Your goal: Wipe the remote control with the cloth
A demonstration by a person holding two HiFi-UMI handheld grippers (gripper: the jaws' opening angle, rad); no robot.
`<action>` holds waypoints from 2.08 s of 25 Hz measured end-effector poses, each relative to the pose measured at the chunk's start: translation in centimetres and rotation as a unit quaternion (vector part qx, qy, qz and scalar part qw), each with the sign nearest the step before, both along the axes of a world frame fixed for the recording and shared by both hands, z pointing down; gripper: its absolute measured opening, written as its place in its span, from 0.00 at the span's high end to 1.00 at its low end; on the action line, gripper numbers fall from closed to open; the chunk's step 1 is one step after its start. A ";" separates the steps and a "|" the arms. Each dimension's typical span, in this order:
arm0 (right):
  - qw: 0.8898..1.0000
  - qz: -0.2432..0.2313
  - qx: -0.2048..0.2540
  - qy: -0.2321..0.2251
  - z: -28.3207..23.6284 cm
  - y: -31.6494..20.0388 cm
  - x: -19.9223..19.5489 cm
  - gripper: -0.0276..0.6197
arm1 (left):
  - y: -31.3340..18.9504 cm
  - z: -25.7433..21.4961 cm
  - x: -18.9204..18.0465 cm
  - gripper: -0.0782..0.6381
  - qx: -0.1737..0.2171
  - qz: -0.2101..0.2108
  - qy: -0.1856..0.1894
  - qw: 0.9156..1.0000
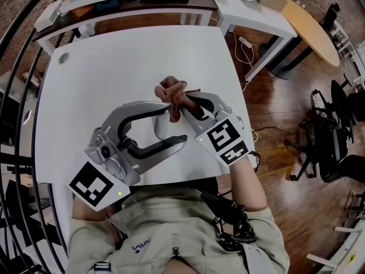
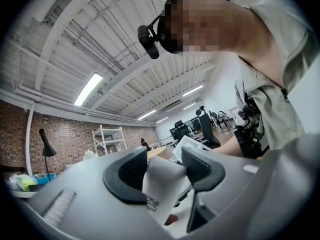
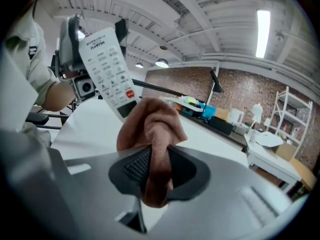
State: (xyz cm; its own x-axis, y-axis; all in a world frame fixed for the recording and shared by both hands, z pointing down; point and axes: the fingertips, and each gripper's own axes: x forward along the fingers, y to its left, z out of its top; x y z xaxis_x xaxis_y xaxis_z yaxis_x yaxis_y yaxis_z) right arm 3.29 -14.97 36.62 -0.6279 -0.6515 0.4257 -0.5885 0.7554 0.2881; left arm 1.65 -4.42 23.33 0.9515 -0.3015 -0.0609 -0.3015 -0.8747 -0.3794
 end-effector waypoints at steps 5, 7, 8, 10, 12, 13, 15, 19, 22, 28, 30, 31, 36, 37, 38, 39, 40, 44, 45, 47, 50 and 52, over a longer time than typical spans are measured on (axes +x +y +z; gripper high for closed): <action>0.998 0.045 0.013 -0.029 -1.2 -1.8 1.7 0.84 | -1.5 0.1 -0.3 0.58 -0.009 -0.014 0.005 1.000; 0.997 0.067 0.020 -0.044 -1.8 -2.7 2.7 0.84 | -2.1 0.0 -0.4 0.58 -0.009 -0.020 0.007 1.000; 0.995 0.077 0.024 -0.051 -2.2 -3.2 3.2 0.84 | -2.5 -0.1 -0.5 0.58 -0.008 -0.025 0.009 1.000; 0.993 0.094 0.036 -0.062 -3.0 -4.1 3.9 0.84 | -3.7 -0.3 -0.7 0.58 -0.010 -0.036 0.015 0.999; 0.991 0.106 0.052 -0.066 -4.0 -5.0 4.4 0.84 | -5.1 -0.7 -1.1 0.57 -0.013 -0.051 0.027 0.998; 0.990 0.110 0.060 -0.066 -4.5 -5.4 4.5 0.84 | -5.8 -0.8 -1.3 0.58 -0.013 -0.059 0.032 0.998; 0.989 0.115 0.074 -0.064 -5.2 -6.1 4.7 0.84 | -7.0 -1.1 -1.7 0.57 -0.012 -0.074 0.039 0.996; 0.986 0.124 0.092 -0.064 -6.2 -7.1 5.1 0.84 | -9.1 -1.7 -2.0 0.57 -0.016 -0.093 0.059 0.994; 0.985 0.113 0.106 -0.079 -7.1 -7.0 4.5 0.84 | -10.2 -2.1 -2.1 0.57 -0.024 -0.100 0.077 0.992; 0.982 0.051 0.148 -0.107 -9.0 -5.3 1.4 0.84 | -12.0 -2.1 -2.0 0.57 -0.014 -0.097 0.087 0.991; 0.983 0.042 0.148 -0.099 -8.6 -5.2 0.7 0.84 | -12.4 -2.0 -1.8 0.58 -0.019 -0.099 0.088 0.991; 0.984 0.039 0.146 -0.093 -8.2 -5.2 0.5 0.84 | -12.6 -1.9 -1.8 0.58 -0.018 -0.100 0.086 0.991; 0.990 0.035 0.124 -0.055 -5.9 -5.9 -0.4 0.84 | -13.6 -1.3 -1.5 0.58 -0.028 -0.103 0.087 0.990; 0.991 0.036 0.119 -0.050 -5.5 -6.1 -0.4 0.84 | -13.8 -1.2 -1.5 0.58 -0.031 -0.104 0.088 0.990; 0.992 0.037 0.114 -0.045 -5.1 -6.3 -0.5 0.84 | -14.1 -1.1 -1.6 0.57 -0.034 -0.105 0.090 0.990; 0.993 0.038 0.109 -0.040 -4.7 -6.5 -0.6 0.84 | -14.3 -1.0 -1.6 0.58 -0.037 -0.107 0.091 0.989; 0.993 0.039 0.104 -0.036 -4.2 -6.7 -0.7 0.84 | -14.6 -0.9 -1.7 0.58 -0.041 -0.108 0.094 0.989; 0.996 0.037 0.079 -0.009 -2.3 -7.3 -1.2 0.84 | -15.0 -1.2 -1.3 0.58 -0.059 -0.106 0.109 0.987; 0.997 0.037 0.071 0.001 -1.8 -7.5 -1.2 0.84 | -15.0 -1.4 -1.2 0.58 -0.063 -0.105 0.113 0.986; 0.998 0.039 0.055 0.017 -0.7 -7.8 -1.1 0.84 | -15.2 -1.7 -1.1 0.58 -0.072 -0.105 0.121 0.984; 0.998 0.045 0.040 0.022 0.0 -8.0 -0.8 0.84 | -15.8 -1.7 -1.8 0.58 -0.069 -0.111 0.129 0.983; 0.998 0.052 0.037 0.017 0.0 -8.2 -0.5 0.84 | -16.5 -1.5 -2.4 0.58 -0.073 -0.117 0.140 0.981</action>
